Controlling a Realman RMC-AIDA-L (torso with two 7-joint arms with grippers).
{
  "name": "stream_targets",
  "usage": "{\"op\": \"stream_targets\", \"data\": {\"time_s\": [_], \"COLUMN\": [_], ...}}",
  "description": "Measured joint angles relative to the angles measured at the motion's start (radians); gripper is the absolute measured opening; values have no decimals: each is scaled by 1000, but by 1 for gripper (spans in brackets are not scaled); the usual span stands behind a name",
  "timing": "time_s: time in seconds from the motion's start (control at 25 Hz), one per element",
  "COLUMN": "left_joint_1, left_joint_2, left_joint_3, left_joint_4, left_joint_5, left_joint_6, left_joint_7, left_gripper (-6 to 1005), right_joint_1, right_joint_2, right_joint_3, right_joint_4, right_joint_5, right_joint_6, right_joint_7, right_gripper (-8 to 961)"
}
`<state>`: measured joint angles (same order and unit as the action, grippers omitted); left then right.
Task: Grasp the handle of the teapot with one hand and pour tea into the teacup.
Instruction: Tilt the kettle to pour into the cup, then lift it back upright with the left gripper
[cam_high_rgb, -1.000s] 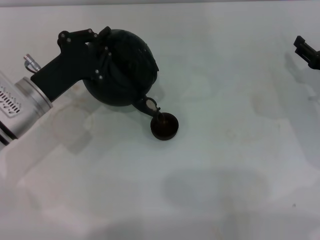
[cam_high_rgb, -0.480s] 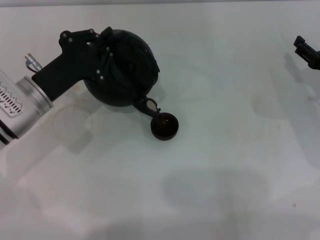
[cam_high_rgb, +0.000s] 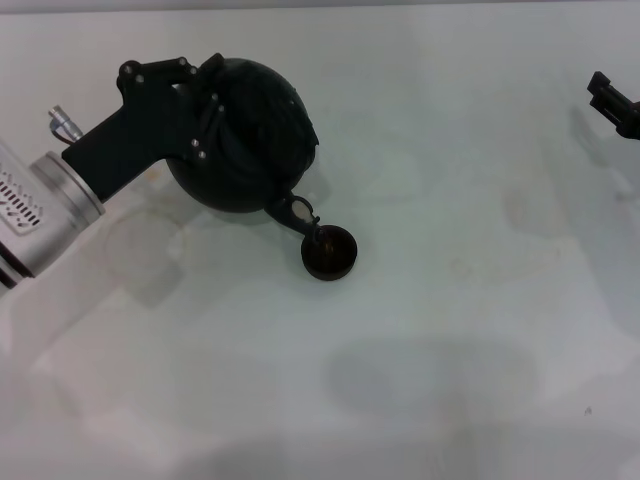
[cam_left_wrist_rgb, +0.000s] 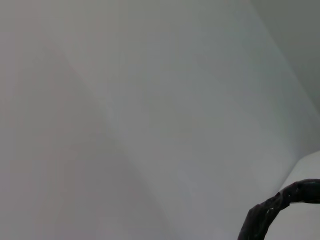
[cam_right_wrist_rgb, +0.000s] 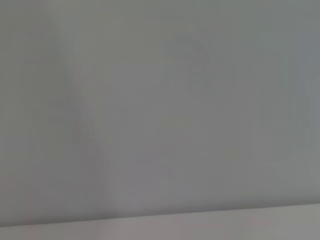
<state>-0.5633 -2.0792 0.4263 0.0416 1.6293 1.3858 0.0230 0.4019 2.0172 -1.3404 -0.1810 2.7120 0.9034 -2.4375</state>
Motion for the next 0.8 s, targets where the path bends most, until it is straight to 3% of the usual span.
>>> {"op": "stream_targets", "data": {"time_s": [0.8], "left_joint_1": [-1], "left_joint_2": [2], "left_joint_3": [0], "left_joint_4": [4], "left_joint_5": [0], "left_joint_6": [6], "left_joint_7": [2], "left_gripper": [119], "right_joint_1": [0], "right_joint_2": [0], "right_joint_3": [1], "right_joint_4": [0], "right_joint_5": [0], "right_joint_6": [0], "right_joint_7": [0], "right_gripper": [831]}}
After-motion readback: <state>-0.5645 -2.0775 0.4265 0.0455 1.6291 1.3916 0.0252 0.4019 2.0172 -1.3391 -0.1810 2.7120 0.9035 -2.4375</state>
